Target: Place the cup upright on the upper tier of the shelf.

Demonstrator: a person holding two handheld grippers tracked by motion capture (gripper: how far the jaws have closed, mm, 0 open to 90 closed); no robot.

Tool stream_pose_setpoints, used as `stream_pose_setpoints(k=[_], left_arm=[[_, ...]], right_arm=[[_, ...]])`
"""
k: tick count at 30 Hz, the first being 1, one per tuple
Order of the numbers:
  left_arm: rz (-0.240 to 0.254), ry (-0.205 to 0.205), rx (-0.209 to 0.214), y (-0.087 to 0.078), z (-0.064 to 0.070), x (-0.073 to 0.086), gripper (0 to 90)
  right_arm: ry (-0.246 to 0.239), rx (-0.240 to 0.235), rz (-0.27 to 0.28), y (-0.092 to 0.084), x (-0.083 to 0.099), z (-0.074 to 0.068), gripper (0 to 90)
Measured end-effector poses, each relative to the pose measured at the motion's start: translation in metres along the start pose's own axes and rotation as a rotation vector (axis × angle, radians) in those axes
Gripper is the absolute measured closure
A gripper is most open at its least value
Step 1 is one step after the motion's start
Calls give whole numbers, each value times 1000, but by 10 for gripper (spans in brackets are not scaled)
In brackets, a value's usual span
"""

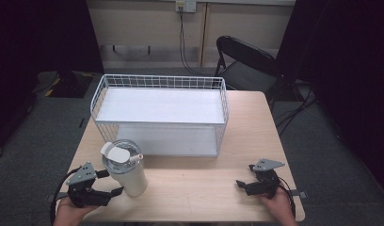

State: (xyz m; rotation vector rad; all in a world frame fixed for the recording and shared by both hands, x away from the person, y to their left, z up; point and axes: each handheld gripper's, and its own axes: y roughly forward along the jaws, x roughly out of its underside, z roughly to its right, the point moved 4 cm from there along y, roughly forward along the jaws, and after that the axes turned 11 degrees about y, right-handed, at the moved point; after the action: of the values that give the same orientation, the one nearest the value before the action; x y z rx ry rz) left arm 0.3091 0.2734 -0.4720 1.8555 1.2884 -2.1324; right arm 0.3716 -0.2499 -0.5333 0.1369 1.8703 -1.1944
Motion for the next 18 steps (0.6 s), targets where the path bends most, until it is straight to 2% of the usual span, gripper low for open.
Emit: stream_pose_setpoints(k=[2,6,10,16,18], left_arm=[[35,-3,11,-1,1,-4,159],[55,6,21,-1,3,-9,155],[99,4,47,9,7,-16,152],[149,-42,47,26,6,-22,60],[195,-46,40,33,6,-22,51]], right_arm=[[0,0,0,0,0,0,134],[0,0,0,0,0,0,134],[0,0,0,0,0,0,134],[0,0,0,0,0,0,134],[0,0,0,0,0,0,134]])
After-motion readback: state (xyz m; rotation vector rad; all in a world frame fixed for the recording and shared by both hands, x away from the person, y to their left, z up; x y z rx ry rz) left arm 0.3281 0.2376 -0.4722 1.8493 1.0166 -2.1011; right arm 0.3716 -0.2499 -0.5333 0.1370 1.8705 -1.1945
